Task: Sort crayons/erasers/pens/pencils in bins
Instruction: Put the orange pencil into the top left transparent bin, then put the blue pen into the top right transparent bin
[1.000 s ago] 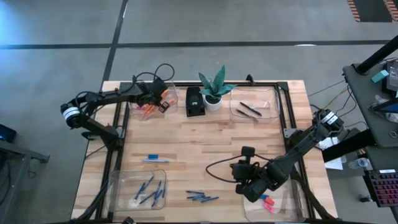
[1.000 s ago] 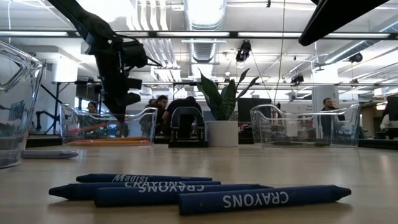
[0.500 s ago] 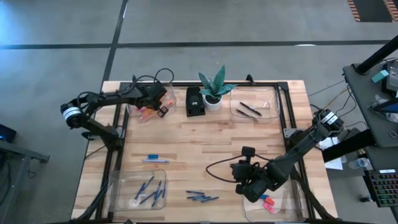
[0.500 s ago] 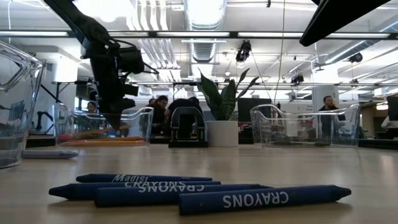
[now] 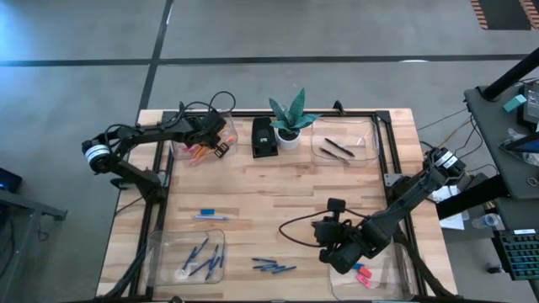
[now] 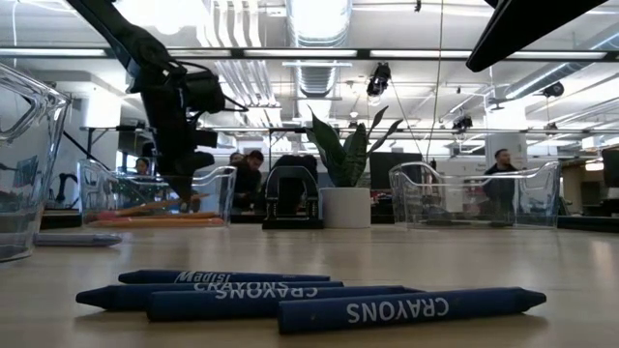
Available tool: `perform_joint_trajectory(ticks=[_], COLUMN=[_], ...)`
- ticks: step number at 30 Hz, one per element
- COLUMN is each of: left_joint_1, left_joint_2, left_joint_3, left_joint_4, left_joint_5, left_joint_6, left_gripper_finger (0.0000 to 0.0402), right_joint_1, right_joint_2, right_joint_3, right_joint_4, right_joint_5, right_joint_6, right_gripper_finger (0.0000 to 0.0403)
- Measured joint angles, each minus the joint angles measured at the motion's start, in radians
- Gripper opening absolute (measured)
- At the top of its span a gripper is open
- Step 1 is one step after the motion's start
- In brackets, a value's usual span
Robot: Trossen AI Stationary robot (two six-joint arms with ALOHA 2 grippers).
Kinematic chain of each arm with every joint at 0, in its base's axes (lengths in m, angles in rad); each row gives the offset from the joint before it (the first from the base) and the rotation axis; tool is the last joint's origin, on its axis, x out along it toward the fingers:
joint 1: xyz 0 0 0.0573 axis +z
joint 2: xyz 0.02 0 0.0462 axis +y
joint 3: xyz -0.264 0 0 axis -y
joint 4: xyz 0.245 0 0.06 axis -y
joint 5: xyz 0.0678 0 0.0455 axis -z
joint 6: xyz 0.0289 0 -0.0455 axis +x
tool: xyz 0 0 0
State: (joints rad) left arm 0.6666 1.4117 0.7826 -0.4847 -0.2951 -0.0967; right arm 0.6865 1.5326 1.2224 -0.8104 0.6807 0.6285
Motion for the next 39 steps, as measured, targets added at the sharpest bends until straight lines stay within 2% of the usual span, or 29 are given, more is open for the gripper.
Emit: perform_joint_trajectory(ticks=[18, 22, 29, 31, 39], left_joint_1=[0.000, 0.000, 0.000, 0.000, -0.032], left_joint_2=[0.000, 0.000, 0.000, 0.000, -0.036], left_joint_3=[0.000, 0.000, 0.020, 0.043, 0.192], left_joint_4=[0.007, 0.010, 0.001, -0.014, -0.100], left_joint_5=[0.000, -0.010, -0.013, -0.012, 0.154], left_joint_6=[0.023, 0.001, -0.006, -0.052, -0.114], left_gripper_finger=[0.0011, 0.0039, 0.0113, 0.0127, 0.0136], right_joint_1=[0.000, 0.000, 0.000, 0.000, 0.000], right_joint_2=[0.000, 0.000, 0.000, 0.000, 0.000], right_joint_3=[0.000, 0.000, 0.000, 0.000, 0.000], right_joint_4=[0.000, 0.000, 0.000, 0.000, 0.000], right_joint_5=[0.000, 0.000, 0.000, 0.000, -0.001], right_joint_6=[0.000, 0.000, 0.000, 0.000, 0.000], right_gripper_finger=[0.0013, 0.0013, 0.0013, 0.0013, 0.0013])
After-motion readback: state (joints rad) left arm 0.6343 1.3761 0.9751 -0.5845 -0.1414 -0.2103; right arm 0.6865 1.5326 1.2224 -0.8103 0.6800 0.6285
